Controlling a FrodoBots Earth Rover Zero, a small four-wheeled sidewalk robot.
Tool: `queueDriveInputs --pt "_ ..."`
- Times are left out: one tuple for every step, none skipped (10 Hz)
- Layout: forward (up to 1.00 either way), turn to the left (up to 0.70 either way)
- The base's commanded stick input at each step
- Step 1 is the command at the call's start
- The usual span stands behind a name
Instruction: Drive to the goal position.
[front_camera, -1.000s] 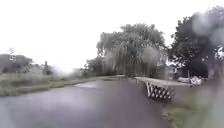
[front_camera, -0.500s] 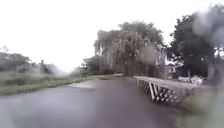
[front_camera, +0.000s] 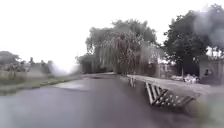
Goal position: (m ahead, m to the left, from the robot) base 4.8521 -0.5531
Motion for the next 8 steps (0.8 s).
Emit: queueDriveInputs --pt "0.85 0.00" --pt "0.85 0.00" --pt "0.85 0.00" --pt "0.85 0.00" --pt "0.85 0.00" --pt "0.85 0.00" --pt "0.85 0.00" --pt "0.85 0.00"
